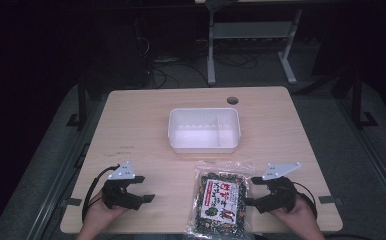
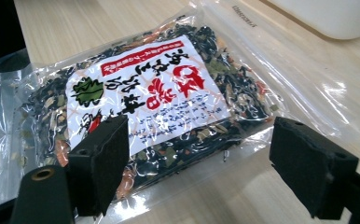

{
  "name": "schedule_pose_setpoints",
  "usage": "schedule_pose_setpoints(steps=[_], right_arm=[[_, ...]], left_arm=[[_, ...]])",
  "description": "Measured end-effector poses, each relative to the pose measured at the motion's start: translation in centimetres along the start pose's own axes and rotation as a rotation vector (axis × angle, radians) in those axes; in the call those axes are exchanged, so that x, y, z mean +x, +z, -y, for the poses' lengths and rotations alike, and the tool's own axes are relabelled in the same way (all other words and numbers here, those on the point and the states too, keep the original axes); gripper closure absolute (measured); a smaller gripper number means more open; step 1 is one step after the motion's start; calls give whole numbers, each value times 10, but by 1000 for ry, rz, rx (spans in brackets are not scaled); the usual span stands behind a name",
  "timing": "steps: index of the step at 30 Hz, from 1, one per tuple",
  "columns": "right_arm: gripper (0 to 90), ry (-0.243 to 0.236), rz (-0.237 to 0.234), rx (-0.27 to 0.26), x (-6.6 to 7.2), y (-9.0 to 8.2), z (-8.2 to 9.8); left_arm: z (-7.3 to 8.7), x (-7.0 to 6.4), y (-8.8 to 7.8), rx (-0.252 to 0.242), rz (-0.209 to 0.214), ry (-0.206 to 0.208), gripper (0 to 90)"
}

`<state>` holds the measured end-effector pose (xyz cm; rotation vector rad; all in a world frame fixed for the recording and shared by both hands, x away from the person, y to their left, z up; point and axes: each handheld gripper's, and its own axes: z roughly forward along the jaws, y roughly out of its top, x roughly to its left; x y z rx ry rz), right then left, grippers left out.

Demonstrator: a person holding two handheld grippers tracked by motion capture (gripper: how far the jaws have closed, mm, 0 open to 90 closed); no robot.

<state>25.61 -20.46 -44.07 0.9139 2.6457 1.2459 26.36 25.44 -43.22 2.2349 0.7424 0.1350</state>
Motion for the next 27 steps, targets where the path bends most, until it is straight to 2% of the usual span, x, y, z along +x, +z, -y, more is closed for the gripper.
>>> schedule_pose_setpoints(steps=[8, 13, 18, 24, 25, 27], right_arm=[[193, 38, 22, 7, -11, -5, 3], [192, 54, 39, 6, -17, -8, 3], [192, 79, 60, -8, -21, -14, 2], [194, 110, 79, -7, -29, -17, 2], [195, 129, 77, -5, -32, -17, 2], [203, 158, 84, -3, -38, -17, 1]], left_arm=[[-9, -12, 8, 4, 26, 36, 233], [-17, -19, 15, 5, 52, 52, 275], [-27, -26, 23, 18, 77, 80, 344], [-40, -32, 34, 39, 107, 99, 478], [-43, -33, 38, 46, 115, 101, 478], [-47, -35, 43, 52, 128, 108, 549]])
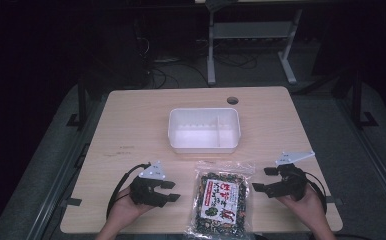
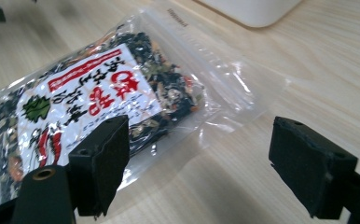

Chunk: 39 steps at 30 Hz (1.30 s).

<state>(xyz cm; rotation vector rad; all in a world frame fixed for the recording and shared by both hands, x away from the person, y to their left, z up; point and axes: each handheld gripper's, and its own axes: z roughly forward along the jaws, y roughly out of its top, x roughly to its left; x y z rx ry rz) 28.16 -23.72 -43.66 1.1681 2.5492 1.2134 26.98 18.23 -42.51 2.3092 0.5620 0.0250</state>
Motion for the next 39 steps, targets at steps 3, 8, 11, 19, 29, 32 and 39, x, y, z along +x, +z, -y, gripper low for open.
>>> schedule_pose_setpoints(steps=[3, 8, 11, 19, 29, 32, 39], right_arm=[[209, 15, 13, 6, -4, 1, -2], [224, 71, 20, 11, -15, 3, -7], [240, 109, 0, 10, -20, 4, -9], [317, 162, -17, 35, -32, 16, -22], [454, 213, -29, 89, -45, 34, -26], [490, 216, -33, 95, -44, 38, -26], [551, 205, -59, 121, -40, 49, -26]], left_arm=[[-10, -3, 11, 23, 23, 14, 594], [-19, -9, 25, 47, 59, 37, 667], [-22, -11, 30, 57, 66, 42, 685], [-30, -13, 44, 78, 69, 56, 732], [-30, -16, 56, 133, 55, 82, 812], [-30, -16, 57, 130, 56, 79, 812], [-29, -15, 58, 126, 58, 73, 812]])
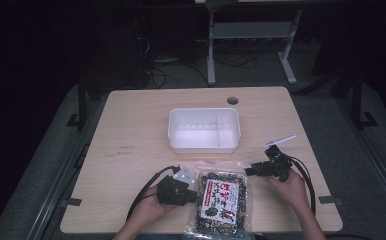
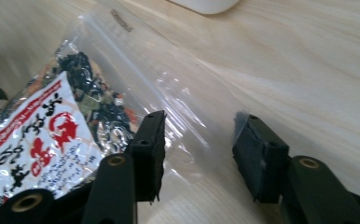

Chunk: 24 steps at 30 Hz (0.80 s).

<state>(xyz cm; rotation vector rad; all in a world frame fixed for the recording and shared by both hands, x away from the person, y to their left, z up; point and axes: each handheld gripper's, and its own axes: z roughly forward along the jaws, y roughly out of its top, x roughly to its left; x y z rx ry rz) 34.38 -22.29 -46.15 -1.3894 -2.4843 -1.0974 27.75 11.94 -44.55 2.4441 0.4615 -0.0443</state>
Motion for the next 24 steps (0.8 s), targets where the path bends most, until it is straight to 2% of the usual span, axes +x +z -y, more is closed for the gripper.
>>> schedule_pose_setpoints(steps=[4, 6, 9, 11, 13, 14, 18, 19, 22, 24], right_arm=[[606, 2, -8, -11, 1, -1, 0], [696, 6, 0, -27, 0, -4, 1], [771, 11, 9, -35, -1, -4, 3], [830, 29, -14, -60, -4, -5, 6], [847, 37, -28, -68, -6, -5, 7], [877, 48, -61, -83, -9, -8, 8], [889, 26, -53, -85, -5, -11, 8], [891, 6, -45, -89, -3, -14, 7], [892, -13, -30, -111, 2, -23, 6], [892, -22, -27, -122, 5, -27, 6]], left_arm=[[0, 0, 0, 0, -2, 0, 812], [0, 0, 1, 0, -7, -1, 805], [1, 0, 0, -1, -10, -6, 795], [1, 0, 0, -1, -12, -7, 786], [1, 0, 0, -3, -14, -9, 771], [1, 1, -1, -10, -16, -18, 761], [2, 4, -2, -14, -18, -34, 716], [4, 6, -4, -20, -20, -51, 669], [6, 10, -8, -47, -13, -85, 593], [7, 11, -9, -52, -10, -91, 559]])
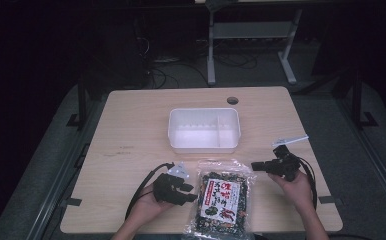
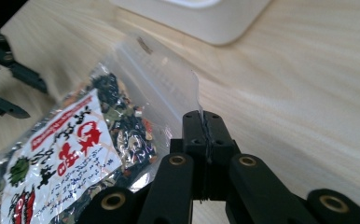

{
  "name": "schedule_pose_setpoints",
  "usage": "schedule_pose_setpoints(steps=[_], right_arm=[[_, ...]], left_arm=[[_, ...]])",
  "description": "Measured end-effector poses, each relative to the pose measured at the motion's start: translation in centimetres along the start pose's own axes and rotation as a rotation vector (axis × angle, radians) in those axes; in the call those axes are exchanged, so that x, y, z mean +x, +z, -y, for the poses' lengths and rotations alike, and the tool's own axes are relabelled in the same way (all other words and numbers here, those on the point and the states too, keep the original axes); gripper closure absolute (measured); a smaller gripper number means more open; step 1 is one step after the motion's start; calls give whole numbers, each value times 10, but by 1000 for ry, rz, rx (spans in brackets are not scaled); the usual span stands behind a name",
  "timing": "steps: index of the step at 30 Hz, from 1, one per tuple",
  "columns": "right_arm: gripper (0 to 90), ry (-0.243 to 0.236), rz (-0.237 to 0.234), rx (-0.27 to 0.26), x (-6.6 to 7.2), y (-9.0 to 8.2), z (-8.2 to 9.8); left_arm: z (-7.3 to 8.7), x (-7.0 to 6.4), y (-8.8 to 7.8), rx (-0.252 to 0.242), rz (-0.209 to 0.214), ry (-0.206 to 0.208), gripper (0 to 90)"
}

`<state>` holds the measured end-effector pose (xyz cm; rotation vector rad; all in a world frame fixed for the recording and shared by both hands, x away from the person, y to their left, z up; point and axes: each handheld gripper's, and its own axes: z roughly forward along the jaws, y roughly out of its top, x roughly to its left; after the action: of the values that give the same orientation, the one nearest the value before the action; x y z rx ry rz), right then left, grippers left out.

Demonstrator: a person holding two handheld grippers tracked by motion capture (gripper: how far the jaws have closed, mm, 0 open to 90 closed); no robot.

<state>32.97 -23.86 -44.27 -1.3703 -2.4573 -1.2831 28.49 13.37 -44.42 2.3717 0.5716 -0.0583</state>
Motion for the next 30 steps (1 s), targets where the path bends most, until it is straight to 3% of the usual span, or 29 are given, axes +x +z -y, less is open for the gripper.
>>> schedule_pose_setpoints(steps=[3, 8, 10, 12, 18, 19, 24, 30], right_arm=[[893, -32, 1, -48, 10, -16, -4], [894, -78, 11, -83, 24, -31, -7], [894, -99, 18, -92, 29, -36, -8], [894, -105, 18, -99, 31, -38, -9], [894, -145, 5, -163, 47, -49, -18], [895, -151, 6, -167, 49, -50, -19], [895, -173, 0, -196, 58, -52, -24], [895, -177, -17, -243, 64, -53, -27]], left_arm=[[2, 3, 0, -17, 20, -39, 433], [2, 5, 3, -26, 50, -69, 341], [3, 8, 3, -38, 89, -91, 336], [3, 8, 3, -46, 95, -97, 324], [1, 11, 9, -66, 164, -131, 275], [1, 11, 9, -66, 164, -131, 270], [0, 13, 12, -96, 251, -172, 272], [0, 13, 12, -124, 308, -193, 400]])
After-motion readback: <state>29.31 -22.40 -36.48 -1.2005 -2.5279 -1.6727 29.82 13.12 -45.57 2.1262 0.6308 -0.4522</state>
